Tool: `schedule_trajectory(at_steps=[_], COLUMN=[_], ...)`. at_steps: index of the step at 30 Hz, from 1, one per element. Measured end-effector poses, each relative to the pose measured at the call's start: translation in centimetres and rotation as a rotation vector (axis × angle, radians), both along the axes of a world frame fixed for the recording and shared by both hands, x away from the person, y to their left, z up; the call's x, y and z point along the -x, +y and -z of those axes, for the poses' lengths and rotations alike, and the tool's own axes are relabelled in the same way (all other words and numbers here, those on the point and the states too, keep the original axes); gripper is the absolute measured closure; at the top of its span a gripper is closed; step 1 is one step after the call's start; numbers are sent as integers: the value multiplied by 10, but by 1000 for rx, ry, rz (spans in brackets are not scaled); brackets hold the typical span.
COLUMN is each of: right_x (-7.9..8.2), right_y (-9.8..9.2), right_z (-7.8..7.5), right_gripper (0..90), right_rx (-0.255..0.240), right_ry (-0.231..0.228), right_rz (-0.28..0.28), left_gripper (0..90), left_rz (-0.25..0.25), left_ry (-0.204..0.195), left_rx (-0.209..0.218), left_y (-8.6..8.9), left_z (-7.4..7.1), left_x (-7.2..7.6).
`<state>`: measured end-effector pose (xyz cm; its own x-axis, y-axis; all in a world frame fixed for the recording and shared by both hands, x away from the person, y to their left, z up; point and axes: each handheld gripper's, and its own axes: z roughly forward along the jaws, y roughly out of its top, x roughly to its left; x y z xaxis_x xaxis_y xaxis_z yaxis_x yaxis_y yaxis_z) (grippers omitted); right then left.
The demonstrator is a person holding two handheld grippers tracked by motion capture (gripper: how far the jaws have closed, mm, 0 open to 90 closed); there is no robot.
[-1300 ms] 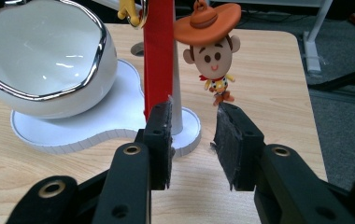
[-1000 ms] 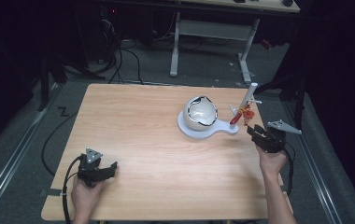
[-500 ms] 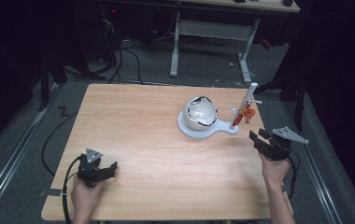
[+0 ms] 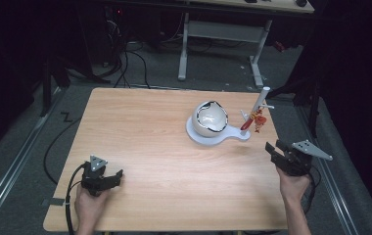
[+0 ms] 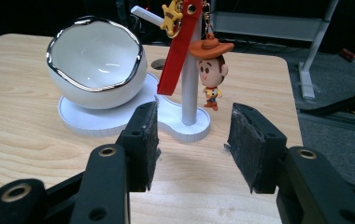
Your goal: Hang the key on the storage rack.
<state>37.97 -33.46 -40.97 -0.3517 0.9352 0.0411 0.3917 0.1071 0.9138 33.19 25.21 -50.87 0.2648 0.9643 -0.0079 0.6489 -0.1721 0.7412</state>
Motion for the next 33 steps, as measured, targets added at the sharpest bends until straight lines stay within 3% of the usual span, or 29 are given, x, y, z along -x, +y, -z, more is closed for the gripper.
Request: schedule_trajectory(at_steps=[33], right_x=[47], right_y=[12], right_z=[2], right_gripper=[531], right_rx=[2], right_ry=[-36], right_rz=[-27], left_gripper=[219], left_rz=[0], left_ry=[0], left_rx=[0], left_y=[0], left_z=[0], left_x=[0])
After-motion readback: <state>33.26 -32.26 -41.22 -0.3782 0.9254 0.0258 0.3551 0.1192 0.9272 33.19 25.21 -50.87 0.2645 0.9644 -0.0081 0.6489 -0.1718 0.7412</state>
